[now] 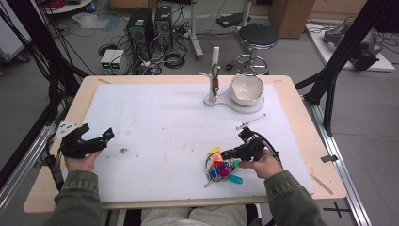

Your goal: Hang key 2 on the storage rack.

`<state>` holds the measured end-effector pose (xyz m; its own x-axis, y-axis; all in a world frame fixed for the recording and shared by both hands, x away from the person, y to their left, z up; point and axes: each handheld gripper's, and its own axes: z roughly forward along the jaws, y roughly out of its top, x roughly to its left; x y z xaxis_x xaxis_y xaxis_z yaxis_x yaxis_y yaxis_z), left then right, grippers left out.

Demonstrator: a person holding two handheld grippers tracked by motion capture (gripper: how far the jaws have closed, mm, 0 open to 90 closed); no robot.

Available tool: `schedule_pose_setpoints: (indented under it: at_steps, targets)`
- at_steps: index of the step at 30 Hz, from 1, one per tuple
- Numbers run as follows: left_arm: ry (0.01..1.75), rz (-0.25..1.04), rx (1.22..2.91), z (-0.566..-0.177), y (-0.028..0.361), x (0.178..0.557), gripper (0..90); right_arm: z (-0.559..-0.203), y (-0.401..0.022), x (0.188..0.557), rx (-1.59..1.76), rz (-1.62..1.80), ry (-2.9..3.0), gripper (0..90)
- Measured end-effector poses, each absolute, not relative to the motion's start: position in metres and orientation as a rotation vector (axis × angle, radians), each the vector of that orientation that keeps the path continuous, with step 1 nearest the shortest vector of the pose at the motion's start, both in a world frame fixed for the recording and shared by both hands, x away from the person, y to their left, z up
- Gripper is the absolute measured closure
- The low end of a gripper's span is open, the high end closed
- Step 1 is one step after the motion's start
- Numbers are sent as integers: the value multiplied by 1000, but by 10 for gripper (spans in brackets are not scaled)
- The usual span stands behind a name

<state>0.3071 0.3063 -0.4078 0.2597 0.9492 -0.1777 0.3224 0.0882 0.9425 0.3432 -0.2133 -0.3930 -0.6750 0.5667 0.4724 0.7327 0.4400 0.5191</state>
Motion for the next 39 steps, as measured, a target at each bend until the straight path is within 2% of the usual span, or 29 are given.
schedule_pose_setpoints:
  at_steps: [39]
  targets:
    - [1249,705,1466,-409,303,309,17,-324,-199,363,-1013,-1290,-2499,831]
